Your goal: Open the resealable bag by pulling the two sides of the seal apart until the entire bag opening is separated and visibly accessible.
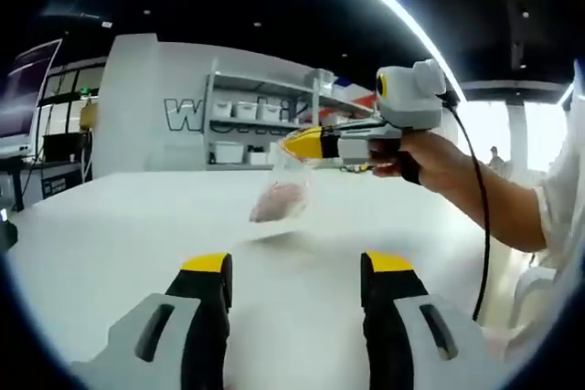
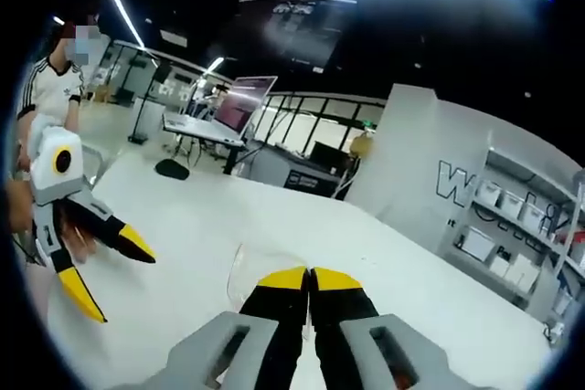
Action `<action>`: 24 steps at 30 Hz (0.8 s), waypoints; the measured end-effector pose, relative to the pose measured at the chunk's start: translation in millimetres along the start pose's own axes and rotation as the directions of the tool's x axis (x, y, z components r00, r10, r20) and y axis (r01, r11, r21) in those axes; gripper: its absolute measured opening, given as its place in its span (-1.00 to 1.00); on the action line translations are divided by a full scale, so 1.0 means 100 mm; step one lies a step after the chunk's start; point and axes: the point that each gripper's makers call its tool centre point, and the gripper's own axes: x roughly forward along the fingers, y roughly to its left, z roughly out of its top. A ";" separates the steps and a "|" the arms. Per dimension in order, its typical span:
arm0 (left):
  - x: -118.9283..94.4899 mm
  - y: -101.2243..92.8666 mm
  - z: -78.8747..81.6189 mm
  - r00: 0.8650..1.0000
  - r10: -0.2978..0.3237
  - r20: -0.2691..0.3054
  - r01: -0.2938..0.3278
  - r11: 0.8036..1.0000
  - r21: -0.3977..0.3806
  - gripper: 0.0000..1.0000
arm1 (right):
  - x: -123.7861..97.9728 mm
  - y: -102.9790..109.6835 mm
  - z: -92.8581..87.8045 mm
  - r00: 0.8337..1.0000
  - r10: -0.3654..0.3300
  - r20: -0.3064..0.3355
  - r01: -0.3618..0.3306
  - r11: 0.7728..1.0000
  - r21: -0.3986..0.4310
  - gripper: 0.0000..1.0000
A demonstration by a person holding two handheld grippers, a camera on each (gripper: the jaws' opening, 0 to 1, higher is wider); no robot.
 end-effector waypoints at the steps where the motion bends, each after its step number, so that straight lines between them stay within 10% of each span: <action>1: 0.00 0.00 0.00 1.000 0.001 -0.002 -0.001 1.000 0.000 0.13 | 0.01 -0.01 -0.01 1.000 -0.001 -0.002 0.001 1.000 -0.001 -1.00; 24: 0.00 0.02 -0.01 1.000 0.006 -0.008 -0.006 1.000 -0.012 0.09 | 0.38 -0.47 -0.19 0.997 -0.044 -0.059 0.044 0.999 -0.009 -1.00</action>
